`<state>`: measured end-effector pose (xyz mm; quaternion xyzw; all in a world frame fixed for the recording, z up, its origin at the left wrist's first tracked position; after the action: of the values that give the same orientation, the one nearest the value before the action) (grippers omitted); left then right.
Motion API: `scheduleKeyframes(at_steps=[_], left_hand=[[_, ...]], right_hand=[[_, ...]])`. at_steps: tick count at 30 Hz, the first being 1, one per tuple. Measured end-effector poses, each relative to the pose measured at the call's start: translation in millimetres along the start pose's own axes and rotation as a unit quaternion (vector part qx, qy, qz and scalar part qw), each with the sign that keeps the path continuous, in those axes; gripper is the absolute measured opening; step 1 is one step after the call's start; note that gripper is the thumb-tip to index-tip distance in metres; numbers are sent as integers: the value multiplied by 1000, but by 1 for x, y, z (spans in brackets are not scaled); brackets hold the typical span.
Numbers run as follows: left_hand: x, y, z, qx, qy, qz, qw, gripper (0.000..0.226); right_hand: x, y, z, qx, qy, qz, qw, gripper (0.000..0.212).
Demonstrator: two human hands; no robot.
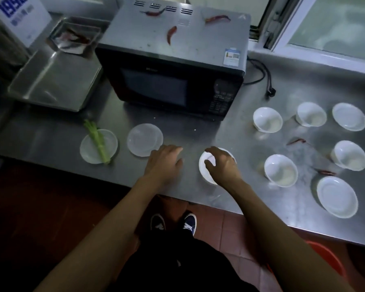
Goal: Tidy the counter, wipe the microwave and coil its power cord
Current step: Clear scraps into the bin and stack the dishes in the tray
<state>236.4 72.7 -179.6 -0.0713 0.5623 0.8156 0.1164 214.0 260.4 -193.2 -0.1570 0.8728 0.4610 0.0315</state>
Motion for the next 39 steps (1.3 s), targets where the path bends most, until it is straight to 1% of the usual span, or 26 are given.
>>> scheduleKeyframes(at_steps=[4, 9, 14, 17, 20, 24, 26, 28, 31, 35, 39], left_hand=[[34, 3, 20, 10, -56, 7, 998, 46], [73, -3, 56, 3, -136, -17, 991, 45], [106, -21, 101, -13, -215, -51, 975, 42], [121, -34, 132, 0, -254, -67, 965, 44], [138, -47, 163, 23, -278, -71, 958, 46], [164, -58, 201, 56, -277, -74, 956, 52], [178, -65, 220, 91, -274, -81, 954, 55], [192, -70, 238, 127, -273, -89, 950, 59], [215, -77, 258, 159, -270, -94, 945, 68], [240, -87, 273, 183, -257, -100, 944, 81], [260, -93, 282, 198, -238, -112, 944, 89]], right_hand=[[5, 19, 17, -4, -38, 31, 999, 39], [-1, 46, 46, -12, -100, 84, 991, 40], [-25, 72, 87, -42, -181, 143, 972, 42], [-44, 84, 113, -48, -228, 161, 959, 46], [-54, 89, 143, -72, -269, 137, 951, 56], [-53, 89, 180, -90, -311, 67, 944, 80], [-51, 86, 196, -84, -323, 26, 942, 90], [-48, 84, 207, -79, -317, 2, 945, 96], [-40, 84, 220, -63, -290, -5, 955, 99], [-26, 86, 230, -69, -249, 5, 966, 91], [-12, 87, 240, -68, -236, 16, 969, 87]])
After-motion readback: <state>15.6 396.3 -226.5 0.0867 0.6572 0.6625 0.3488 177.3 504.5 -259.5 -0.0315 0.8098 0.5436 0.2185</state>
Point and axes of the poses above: each hand's wrist, its own x-axis towards the middle knuckle, its own y-axis out of the back of the hand, z = x × y, the point moved 7 cm from there along x, towards the middle knuckle, and after that the axes turned 3 degrees about -z, right-handed, at the moved point
